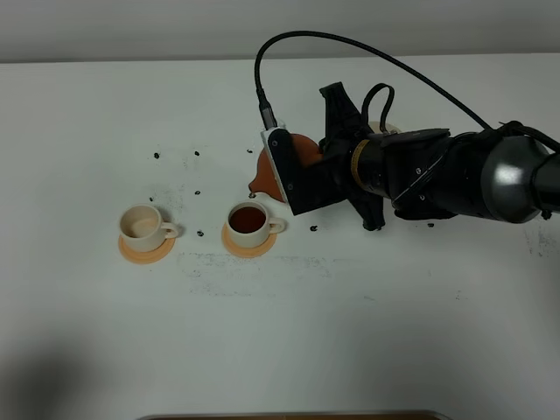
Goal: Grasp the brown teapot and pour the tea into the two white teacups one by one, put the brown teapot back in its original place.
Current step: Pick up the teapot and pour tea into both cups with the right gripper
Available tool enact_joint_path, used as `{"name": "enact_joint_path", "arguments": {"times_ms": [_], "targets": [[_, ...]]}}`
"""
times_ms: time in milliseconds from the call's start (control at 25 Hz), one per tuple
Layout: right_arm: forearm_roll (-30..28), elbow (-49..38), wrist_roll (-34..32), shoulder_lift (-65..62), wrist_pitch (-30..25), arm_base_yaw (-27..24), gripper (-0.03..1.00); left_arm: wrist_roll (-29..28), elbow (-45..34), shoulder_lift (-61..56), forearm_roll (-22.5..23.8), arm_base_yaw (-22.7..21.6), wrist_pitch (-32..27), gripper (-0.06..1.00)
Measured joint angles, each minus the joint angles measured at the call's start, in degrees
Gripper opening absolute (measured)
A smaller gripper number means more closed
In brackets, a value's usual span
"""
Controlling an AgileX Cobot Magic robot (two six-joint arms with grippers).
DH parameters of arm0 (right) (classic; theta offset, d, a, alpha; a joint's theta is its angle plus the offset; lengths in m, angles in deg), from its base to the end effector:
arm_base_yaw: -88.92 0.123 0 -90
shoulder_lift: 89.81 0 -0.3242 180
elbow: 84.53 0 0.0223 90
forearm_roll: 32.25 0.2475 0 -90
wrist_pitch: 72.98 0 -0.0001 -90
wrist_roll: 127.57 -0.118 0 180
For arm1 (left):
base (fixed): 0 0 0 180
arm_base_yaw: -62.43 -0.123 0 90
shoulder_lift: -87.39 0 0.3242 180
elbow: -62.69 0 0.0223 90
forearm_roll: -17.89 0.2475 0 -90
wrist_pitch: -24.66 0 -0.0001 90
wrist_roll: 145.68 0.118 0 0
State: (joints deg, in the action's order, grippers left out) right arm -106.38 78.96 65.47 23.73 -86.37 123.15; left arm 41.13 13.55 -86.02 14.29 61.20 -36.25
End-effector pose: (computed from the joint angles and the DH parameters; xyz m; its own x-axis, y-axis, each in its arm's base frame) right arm 0.3590 0.2124 0.1984 0.3823 -0.9171 0.1129 -0.5946 -0.3377 -0.7296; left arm -0.0246 -0.0070 0.2652 -0.4434 0.0785 -0.8929 0.0670 0.9963 0.0544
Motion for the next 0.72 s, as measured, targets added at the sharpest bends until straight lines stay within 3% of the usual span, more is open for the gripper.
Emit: {"name": "enact_joint_path", "arguments": {"times_ms": [120, 280, 720], "targets": [[3.96, 0.00, 0.72, -1.40, -0.61, 0.00, 0.11, 0.00, 0.00, 0.00, 0.00, 0.00, 0.00, 0.43], [14.18, 0.00, 2.34, -5.29, -0.77, 0.00, 0.11, 0.00, 0.00, 0.00, 0.00, 0.00, 0.00, 0.43], [49.31, -7.62, 2.55, -15.98, 2.71, 2.40, 0.11, 0.00, 0.00, 0.00, 0.00, 0.00, 0.00, 0.43]]}}
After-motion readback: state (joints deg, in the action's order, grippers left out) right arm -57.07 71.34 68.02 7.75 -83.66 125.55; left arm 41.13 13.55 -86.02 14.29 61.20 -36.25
